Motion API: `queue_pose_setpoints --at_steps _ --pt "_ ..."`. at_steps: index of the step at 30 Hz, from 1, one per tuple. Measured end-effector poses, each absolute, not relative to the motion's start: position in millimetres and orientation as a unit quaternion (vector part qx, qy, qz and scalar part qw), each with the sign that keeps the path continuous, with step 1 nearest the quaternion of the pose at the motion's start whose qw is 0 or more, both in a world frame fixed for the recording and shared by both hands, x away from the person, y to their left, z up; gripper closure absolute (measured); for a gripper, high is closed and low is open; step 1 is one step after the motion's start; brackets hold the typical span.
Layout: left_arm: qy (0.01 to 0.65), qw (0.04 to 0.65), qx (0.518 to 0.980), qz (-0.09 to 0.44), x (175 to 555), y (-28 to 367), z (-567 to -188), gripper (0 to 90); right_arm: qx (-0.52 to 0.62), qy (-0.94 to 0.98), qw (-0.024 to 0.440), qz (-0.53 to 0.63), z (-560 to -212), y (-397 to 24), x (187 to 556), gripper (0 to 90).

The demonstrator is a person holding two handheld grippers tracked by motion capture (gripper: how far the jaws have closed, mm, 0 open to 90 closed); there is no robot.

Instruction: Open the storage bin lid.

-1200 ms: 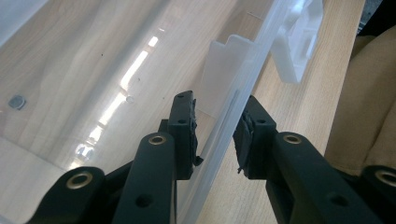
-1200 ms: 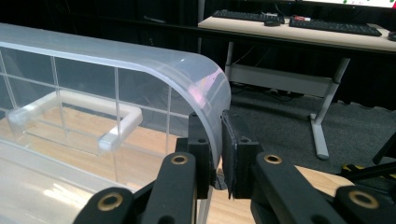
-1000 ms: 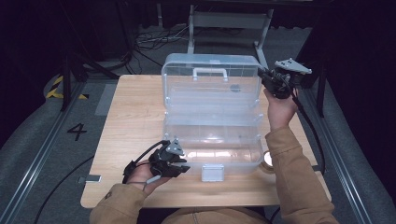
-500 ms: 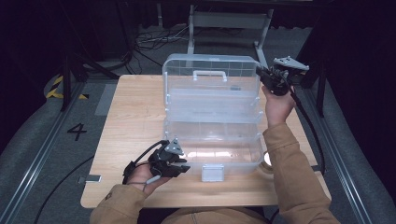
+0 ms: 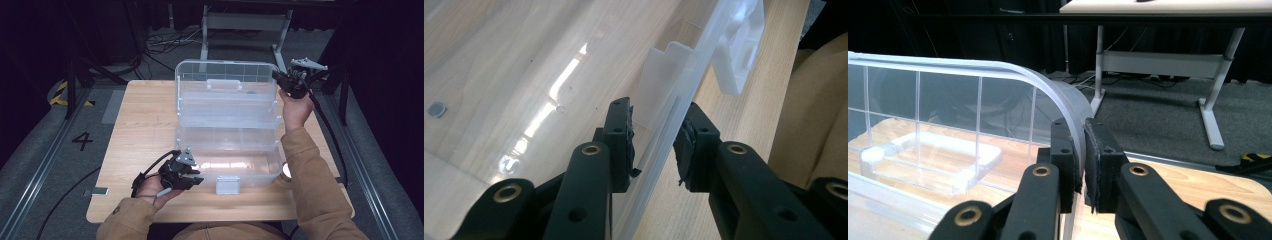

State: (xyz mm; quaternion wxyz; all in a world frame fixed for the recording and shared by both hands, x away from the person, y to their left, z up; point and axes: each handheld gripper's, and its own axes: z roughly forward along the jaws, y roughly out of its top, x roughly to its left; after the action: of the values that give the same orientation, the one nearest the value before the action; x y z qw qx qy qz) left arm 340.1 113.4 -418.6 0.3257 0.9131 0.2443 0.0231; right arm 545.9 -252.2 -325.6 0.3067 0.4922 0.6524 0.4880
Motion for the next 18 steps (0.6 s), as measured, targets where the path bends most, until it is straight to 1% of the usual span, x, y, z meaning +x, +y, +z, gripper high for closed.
queue_pose_setpoints --at_steps 18 --pt "0.243 0.326 0.913 0.023 340.0 113.5 -418.7 70.8 0.512 0.66 0.282 0.473 -332.8 -252.3 565.4 84.4"
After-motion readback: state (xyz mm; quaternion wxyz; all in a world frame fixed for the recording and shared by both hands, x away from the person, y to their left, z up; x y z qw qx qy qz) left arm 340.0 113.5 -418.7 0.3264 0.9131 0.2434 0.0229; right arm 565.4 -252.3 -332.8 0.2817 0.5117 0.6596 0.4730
